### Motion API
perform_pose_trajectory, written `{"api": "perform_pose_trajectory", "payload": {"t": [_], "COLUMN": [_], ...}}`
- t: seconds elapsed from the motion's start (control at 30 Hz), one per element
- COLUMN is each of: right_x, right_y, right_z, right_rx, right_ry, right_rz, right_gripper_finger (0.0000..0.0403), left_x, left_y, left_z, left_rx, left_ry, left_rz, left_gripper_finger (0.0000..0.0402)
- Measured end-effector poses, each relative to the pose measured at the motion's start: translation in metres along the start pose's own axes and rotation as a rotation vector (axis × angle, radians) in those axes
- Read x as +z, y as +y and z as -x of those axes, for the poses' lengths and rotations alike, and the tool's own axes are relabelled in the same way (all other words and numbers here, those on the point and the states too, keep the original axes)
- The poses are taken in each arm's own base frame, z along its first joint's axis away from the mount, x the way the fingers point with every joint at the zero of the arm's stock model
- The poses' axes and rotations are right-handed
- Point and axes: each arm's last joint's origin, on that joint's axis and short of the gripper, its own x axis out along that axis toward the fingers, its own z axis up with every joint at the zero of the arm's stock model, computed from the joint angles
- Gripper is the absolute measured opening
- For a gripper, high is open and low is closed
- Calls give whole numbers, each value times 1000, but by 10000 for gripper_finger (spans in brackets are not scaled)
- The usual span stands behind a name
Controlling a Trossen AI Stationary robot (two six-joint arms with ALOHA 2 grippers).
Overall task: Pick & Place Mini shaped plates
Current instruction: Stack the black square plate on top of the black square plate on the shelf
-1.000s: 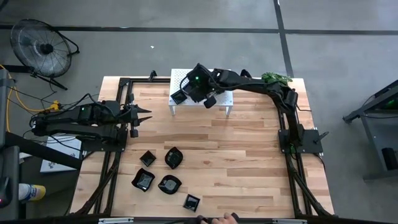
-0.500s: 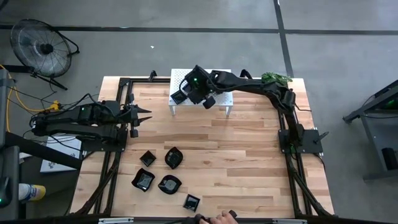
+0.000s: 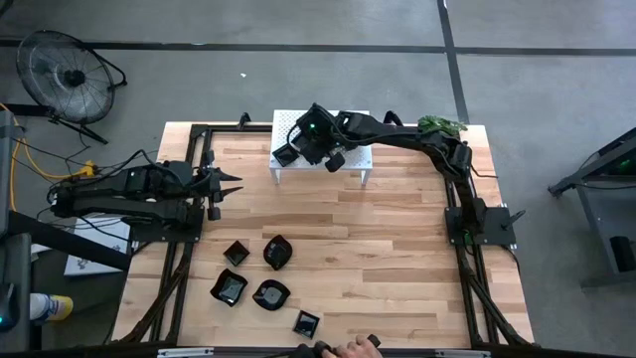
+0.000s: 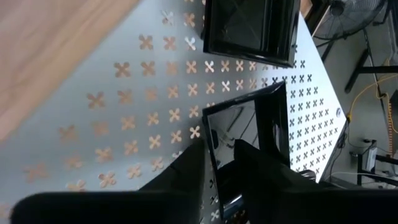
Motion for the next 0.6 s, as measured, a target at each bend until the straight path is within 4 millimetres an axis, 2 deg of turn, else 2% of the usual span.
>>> {"api": "perform_pose_trajectory", "payload": {"t": [0.3,0.6], "right_x": [0,5], "right_y": [0,4], "right_z": [0,0], "right_rx": [3,-3], "right_ry": [0,31], "right_rz": [-5,-14], "right_gripper_finger": [7,3], "left_x": [0,0], "left_y": [0,0], "left_z": [0,0], "left_rx": [0,-1], "left_ry": [0,-1], "left_rz": [0,6], "left_gripper_finger": [97,97]}}
